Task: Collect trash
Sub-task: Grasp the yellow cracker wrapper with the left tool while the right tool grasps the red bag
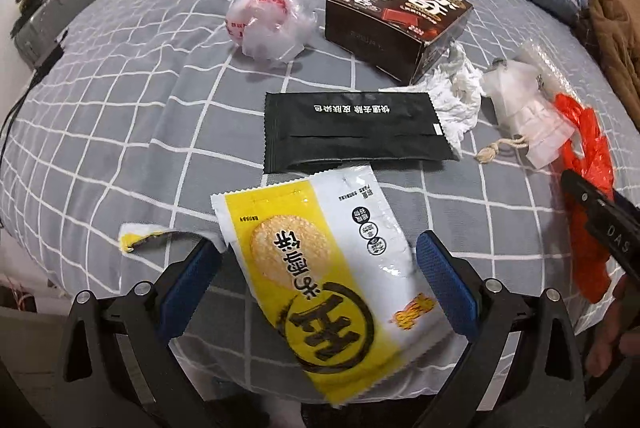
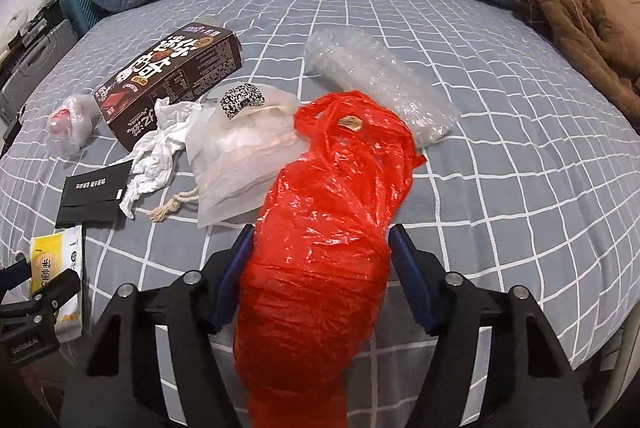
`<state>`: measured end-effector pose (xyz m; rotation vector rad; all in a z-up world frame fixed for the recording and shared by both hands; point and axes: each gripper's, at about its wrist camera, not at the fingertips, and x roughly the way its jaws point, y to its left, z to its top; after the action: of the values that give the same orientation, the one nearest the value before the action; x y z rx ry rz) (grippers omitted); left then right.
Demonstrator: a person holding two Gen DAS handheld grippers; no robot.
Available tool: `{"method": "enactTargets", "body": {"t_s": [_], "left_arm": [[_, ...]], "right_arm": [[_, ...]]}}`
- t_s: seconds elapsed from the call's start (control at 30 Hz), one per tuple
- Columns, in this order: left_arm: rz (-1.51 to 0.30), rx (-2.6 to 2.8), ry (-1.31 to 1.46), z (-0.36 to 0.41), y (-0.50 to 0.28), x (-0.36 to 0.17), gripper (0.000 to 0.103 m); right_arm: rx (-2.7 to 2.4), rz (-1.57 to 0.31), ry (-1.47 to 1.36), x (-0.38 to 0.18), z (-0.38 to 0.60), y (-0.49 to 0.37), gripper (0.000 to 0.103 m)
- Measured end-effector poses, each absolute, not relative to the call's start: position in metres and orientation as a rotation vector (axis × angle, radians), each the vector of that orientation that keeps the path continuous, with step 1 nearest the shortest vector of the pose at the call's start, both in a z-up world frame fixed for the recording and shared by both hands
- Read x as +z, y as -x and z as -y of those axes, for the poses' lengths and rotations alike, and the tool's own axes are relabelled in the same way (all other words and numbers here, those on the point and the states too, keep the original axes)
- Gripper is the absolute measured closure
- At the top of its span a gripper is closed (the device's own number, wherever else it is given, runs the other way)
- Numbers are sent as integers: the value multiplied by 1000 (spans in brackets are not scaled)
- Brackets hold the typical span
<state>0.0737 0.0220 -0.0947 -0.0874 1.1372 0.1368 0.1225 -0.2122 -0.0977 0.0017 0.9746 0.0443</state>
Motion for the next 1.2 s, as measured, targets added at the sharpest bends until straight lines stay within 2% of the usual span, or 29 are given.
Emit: {"method": "enactTargets", "body": {"t_s": [0.1,0.27,0.33,0.37,0.43,0.7,0.97,1.03,1.2], "left_arm": [[-1156,156,81,-18,-77,-99,9],[-1153,179,27,-12,-79,-101,20],[-1147,179,35,-13,-79,-101,31],[-1139,178,32,-13,-79,-100,32],[-1135,172,32,-14,-79,-101,40],[-1119,165,50,-20,-76,-102,59],[-1095,143,27,-23,-76,-100,70],[-1092,136,28,-23,-75,-99,78],[-1099,114,11,-22,-73,-97,87]], "right_arm": [[50,-985,-15,-100,212,-125,43],[57,-1007,-20,-103,211,-128,51],[55,-1012,-24,-104,212,-129,54],[54,-1013,-25,-105,212,-129,55],[52,-1013,-24,-106,212,-129,56],[57,-1009,-9,-109,212,-126,62],[63,-994,-13,-104,212,-122,64],[62,-989,-14,-102,212,-119,64],[57,-983,-15,-96,214,-110,64]]}}
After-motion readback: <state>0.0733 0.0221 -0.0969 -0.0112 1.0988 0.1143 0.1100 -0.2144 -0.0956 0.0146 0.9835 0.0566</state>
